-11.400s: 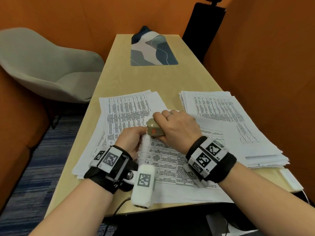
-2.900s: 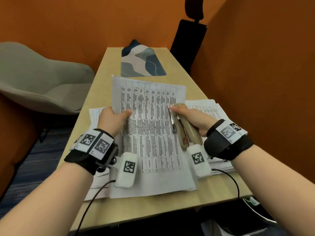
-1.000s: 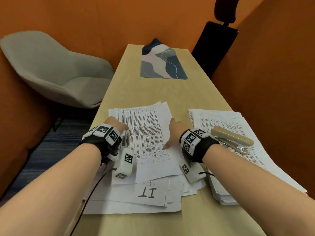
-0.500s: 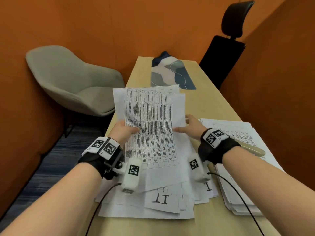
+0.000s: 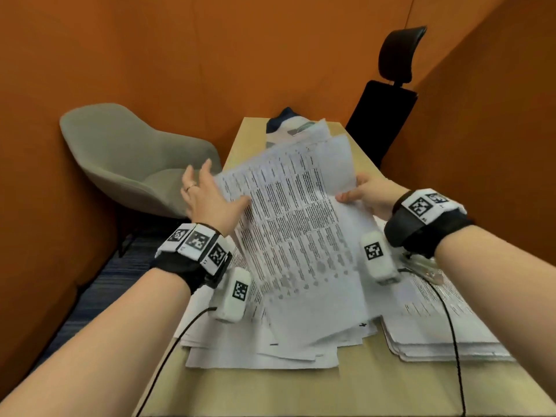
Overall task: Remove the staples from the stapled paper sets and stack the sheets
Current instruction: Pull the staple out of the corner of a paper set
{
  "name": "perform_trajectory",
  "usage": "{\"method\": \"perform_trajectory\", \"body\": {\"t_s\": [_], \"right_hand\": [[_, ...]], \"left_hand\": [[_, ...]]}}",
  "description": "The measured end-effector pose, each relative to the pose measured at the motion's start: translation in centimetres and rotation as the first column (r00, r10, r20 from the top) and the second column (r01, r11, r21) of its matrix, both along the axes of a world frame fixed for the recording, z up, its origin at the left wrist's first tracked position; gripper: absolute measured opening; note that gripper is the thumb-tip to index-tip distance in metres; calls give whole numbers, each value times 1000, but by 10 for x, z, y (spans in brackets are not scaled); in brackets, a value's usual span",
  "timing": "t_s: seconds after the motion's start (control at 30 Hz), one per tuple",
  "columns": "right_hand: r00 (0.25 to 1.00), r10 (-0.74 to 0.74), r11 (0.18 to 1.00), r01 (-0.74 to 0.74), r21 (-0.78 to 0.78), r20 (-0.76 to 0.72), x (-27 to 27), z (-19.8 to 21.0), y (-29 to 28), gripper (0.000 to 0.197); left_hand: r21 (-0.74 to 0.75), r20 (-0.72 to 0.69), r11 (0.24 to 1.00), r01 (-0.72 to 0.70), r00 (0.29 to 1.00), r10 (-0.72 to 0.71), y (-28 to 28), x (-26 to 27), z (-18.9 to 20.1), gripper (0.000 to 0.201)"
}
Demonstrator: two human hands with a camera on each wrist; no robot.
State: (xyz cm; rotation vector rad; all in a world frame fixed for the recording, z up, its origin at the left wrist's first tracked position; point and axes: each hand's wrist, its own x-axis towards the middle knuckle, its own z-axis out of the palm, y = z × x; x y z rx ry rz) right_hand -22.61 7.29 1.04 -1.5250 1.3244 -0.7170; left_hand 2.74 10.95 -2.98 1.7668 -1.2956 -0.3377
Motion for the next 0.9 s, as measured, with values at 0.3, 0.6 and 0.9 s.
{"method": "perform_trajectory", "body": {"t_s": [0.3, 0.6, 0.9], "right_hand": [[822, 121, 988, -46, 146, -556, -13, 16, 10, 15], [273, 46, 993, -120, 13, -961, -34, -39, -1, 37], [266, 69, 997, 23, 78, -961, -78, -81, -15, 13]], "left_hand": [[195, -210, 900, 389, 913, -349, 19, -50, -20, 30], [385, -210, 860, 335, 939, -272, 23, -84, -66, 4], [484, -390, 785, 388, 898, -203, 16, -82, -70, 17]]}}
